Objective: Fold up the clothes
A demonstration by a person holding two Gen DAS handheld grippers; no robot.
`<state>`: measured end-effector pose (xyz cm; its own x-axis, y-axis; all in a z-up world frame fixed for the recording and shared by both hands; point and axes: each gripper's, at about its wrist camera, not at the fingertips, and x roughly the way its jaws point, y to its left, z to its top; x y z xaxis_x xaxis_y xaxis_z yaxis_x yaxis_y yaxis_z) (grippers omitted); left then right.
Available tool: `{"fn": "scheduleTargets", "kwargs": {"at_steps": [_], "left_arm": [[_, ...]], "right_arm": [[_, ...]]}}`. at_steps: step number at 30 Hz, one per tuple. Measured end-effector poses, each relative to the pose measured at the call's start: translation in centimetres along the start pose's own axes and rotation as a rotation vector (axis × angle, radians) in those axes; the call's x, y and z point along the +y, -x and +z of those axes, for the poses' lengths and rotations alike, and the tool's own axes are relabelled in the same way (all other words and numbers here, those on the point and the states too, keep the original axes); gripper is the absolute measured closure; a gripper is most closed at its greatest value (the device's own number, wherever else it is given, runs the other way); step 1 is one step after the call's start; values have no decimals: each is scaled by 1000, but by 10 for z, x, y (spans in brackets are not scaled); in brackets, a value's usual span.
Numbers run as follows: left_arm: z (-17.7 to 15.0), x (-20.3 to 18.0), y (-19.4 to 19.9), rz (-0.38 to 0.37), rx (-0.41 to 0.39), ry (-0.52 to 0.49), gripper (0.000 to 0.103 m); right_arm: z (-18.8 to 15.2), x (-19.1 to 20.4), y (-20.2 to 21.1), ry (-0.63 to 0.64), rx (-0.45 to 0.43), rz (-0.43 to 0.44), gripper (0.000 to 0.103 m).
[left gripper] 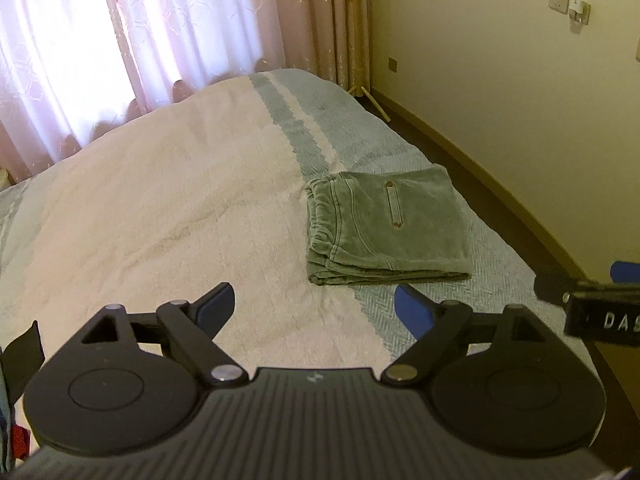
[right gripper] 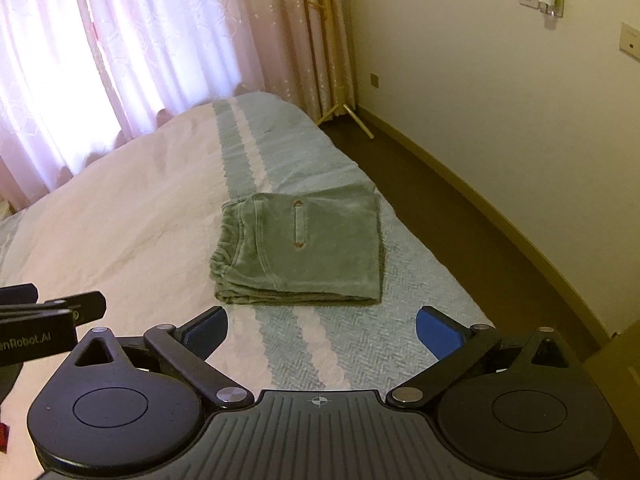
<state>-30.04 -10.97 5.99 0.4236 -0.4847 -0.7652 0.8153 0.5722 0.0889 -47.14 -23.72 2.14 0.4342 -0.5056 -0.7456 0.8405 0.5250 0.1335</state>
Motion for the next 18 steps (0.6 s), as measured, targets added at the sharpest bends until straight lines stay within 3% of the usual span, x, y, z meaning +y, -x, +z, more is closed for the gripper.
{"fn": "scheduleTargets", "kwargs": {"at_steps": [18], "left_arm": [[-2, 0, -13, -2, 67, 10, 18]], "right_arm": [[-5, -4, -13, -57, 70, 21, 0]]}}
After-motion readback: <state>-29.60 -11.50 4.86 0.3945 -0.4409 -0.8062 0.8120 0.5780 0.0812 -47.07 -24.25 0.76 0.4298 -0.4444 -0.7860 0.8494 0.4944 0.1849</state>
